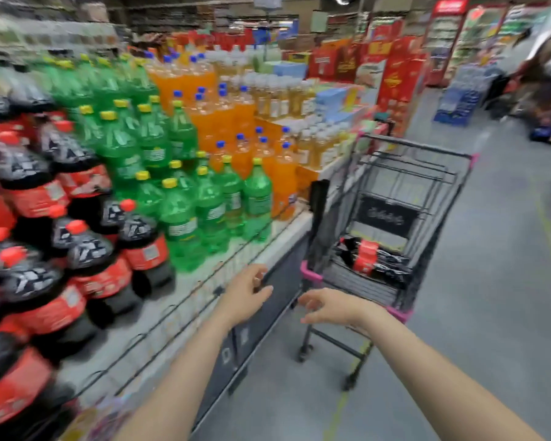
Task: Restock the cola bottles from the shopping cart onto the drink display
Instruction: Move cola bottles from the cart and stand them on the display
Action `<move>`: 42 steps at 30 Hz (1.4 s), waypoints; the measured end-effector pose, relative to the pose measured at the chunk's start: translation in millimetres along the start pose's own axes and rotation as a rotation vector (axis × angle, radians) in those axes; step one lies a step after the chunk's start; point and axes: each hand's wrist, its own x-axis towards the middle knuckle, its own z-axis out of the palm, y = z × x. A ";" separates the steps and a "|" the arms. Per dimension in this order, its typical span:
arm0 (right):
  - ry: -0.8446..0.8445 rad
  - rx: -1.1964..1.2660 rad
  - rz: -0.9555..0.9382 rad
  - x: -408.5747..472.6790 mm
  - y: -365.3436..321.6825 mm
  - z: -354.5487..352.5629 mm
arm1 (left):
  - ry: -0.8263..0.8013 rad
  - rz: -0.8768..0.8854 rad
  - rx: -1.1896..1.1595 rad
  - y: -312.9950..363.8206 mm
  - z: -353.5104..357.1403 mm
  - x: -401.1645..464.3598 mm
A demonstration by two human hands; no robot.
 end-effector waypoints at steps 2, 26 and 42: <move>0.038 0.036 0.062 -27.0 43.2 -18.2 | -0.062 0.009 -0.028 26.6 44.0 14.9; 0.383 0.570 0.358 68.1 297.8 -178.2 | -0.346 -0.063 -0.135 83.1 227.7 324.8; 0.325 0.683 0.623 257.6 440.3 -224.1 | -0.418 -0.358 -0.175 12.8 330.6 484.1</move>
